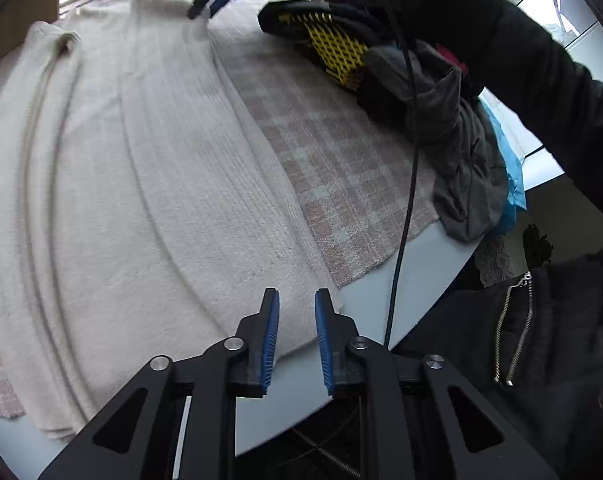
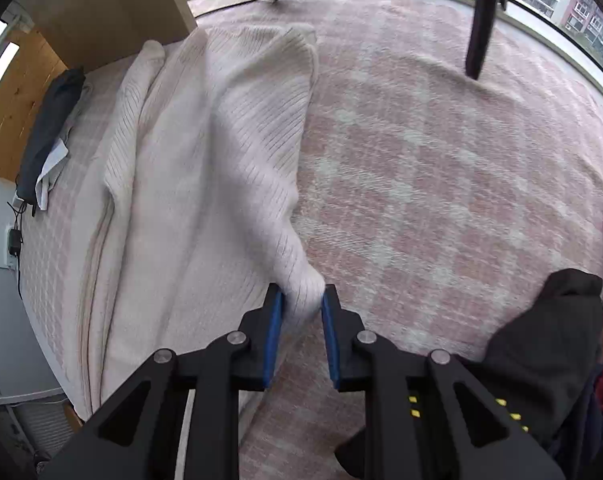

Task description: Fold clothes

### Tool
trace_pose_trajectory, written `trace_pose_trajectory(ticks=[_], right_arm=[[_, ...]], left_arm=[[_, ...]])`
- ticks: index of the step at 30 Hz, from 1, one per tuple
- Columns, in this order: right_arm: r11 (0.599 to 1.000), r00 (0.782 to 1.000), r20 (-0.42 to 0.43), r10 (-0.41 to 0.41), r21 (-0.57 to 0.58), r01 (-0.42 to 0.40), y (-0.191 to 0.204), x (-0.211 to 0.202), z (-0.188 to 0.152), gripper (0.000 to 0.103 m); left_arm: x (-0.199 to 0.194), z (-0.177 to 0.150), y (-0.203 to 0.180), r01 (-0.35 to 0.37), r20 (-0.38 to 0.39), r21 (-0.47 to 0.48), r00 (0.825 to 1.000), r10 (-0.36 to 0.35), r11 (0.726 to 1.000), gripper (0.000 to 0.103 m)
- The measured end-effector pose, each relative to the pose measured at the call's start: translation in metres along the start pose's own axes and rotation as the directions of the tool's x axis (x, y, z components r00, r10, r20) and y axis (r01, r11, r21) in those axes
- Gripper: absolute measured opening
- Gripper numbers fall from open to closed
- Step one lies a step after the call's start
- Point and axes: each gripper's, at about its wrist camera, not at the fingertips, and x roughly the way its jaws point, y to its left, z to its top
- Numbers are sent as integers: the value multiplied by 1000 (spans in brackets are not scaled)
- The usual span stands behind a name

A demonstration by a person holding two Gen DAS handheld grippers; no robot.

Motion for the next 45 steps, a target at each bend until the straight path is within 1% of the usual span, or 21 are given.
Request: trace_pose_trajectory(ticks=[3, 5, 6, 7, 11, 15, 18, 20, 22, 24, 27, 29, 30, 31, 33, 35, 38, 40, 42, 44, 45], right_arm=[[999, 997, 65, 34, 0, -35, -2, -30, -8, 21], [999, 994, 103, 33, 11, -34, -4, -37, -7, 34], [999, 992, 121, 31, 17, -34, -5, -40, -7, 47], [999, 991, 134, 23, 20, -26, -9, -39, -5, 50], [997, 991, 116, 59, 41, -64, -17, -14, 4, 50], [993, 990, 98, 98, 62, -104, -24, 11, 12, 50], [997, 992, 96, 78, 15, -79, -17, 21, 8, 49], [998, 996, 74, 54, -48, -51, -8, 20, 5, 49], [992, 998, 27, 51, -119, -47, 2, 16, 5, 49], [991, 995, 91, 42, -133, -29, 4, -6, 9, 49], [998, 976, 207, 62, -36, -56, -8, -35, 32, 49], [998, 969, 244, 41, 28, -49, -15, -37, 51, 49], [997, 969, 239, 55, 41, -67, -15, -35, 63, 43], [992, 971, 217, 103, 43, -115, -12, -28, 70, 22], [975, 964, 170, 205, 47, -216, -5, -13, 83, 9], [982, 974, 121, 189, -4, -190, 11, 9, 94, 9], [1000, 994, 105, -21, -19, 24, 15, 48, 115, 5], [998, 985, 162, -55, 14, 54, 12, 39, 125, 6], [998, 978, 198, -66, 24, 63, 11, 20, 124, 13], [1000, 981, 196, 16, 15, -19, 7, 5, 115, 23], [999, 982, 187, 38, 13, -42, 5, -2, 109, 33]], left_arm=[[-21, -8, 3, -52, 21, -17, 998, 53, 998, 21], [-17, -5, -2, -41, 20, -7, 999, 41, 999, 22], [-13, -3, -7, -35, 19, 11, 999, 35, 999, 26], [-3, 0, -15, -49, 17, 39, 999, 49, 998, 28], [34, 9, -38, -110, -10, 131, 994, 112, 985, 38], [56, 4, -51, -191, -13, 215, 980, 199, 958, 48], [59, -2, -53, -234, 22, 222, 972, 235, 947, 44], [56, -4, -49, -244, 41, 196, 970, 240, 950, 33], [51, -4, -42, -208, 24, 165, 978, 207, 964, 30], [47, -3, -35, -176, 7, 135, 984, 177, 975, 30], [45, -4, -32, -166, 4, 127, 986, 167, 978, 30], [45, -4, -32, -170, 0, 134, 985, 171, 976, 30], [44, -3, -32, -169, -2, 133, 985, 171, 976, 30], [44, -3, -31, -165, -6, 130, 986, 168, 978, 30], [43, -1, -28, -153, -13, 124, 988, 156, 980, 30], [42, 0, -25, -142, -17, 115, 989, 145, 983, 30], [40, 0, -22, -138, -19, 110, 990, 141, 984, 30], [39, -1, -22, -140, -20, 106, 990, 142, 985, 30], [39, -1, -22, -142, -22, 102, 989, 145, 985, 31], [38, 0, -22, -144, -23, 105, 989, 147, 984, 32], [36, 0, -21, -143, -23, 99, 989, 146, 985, 32]])
